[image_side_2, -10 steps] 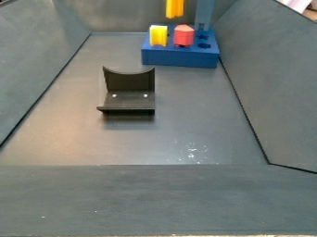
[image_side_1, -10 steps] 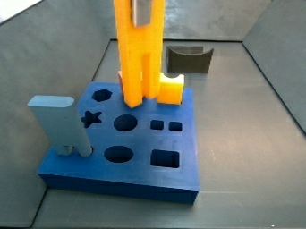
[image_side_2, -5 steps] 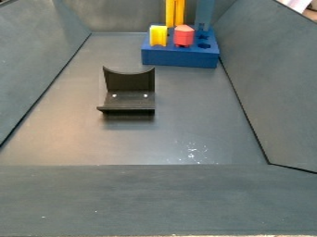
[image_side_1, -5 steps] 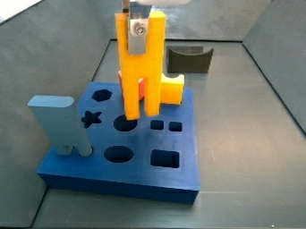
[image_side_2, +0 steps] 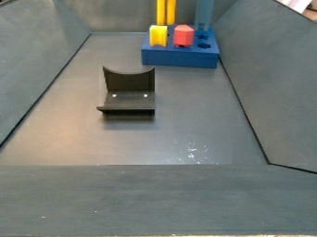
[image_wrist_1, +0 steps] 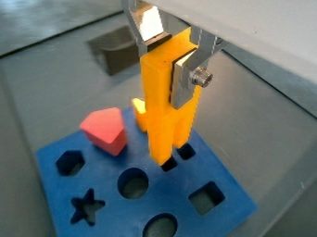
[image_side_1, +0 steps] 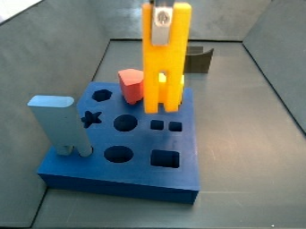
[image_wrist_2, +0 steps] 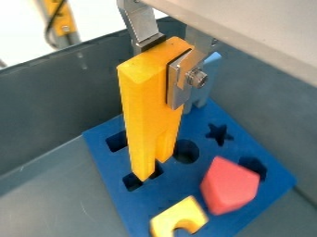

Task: Pick up the double-square object. Move up. Place the double-square object on the fixture. Regrasp the double-square object. Move to above the board. Insert the double-square object.
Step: Insert the double-square object.

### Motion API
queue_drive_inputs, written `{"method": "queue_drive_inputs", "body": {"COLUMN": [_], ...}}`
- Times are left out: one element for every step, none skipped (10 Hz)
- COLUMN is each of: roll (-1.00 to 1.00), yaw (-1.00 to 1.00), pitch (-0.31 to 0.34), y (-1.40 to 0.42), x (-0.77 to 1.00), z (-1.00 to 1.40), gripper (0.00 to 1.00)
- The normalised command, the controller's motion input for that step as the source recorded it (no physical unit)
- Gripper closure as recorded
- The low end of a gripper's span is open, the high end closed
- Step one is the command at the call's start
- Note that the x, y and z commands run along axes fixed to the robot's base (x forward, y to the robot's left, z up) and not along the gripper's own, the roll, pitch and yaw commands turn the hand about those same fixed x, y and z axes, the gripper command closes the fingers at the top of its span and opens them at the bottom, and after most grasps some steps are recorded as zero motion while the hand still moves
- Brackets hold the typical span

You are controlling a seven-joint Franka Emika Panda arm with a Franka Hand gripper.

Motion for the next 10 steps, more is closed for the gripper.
{"method": "queue_drive_inputs", "body": {"roll": [0.00,0.00,0.00,0.01,0.06,0.01,0.00,0.00,0.11,0.20], "yaw": [-1.00,-1.00,0.00,0.00,-0.09,-0.02,0.00,0.00,-0.03,-0.18], "pitch": [0.000,0.000,0.033,-0.019,-0.046,-0.049,0.000,0.000,-0.036,-0.034], "y": [0.00,0.00,-0.11,0.00,0.00,0.13,0.00,-0.01,-0.23,-0.35], "x": [0.00,0.00,0.28,-0.04,0.00,0.06,0.01,0.00,0.00,0.03], "z": [-0.15,-0.18,0.00,-0.03,-0.66,-1.00,-0.10,-0.02,-0.21,-0.33], "gripper": [1.00,1.00,1.00,1.00,1.00,1.00,1.00,1.00,1.00,1.00]}}
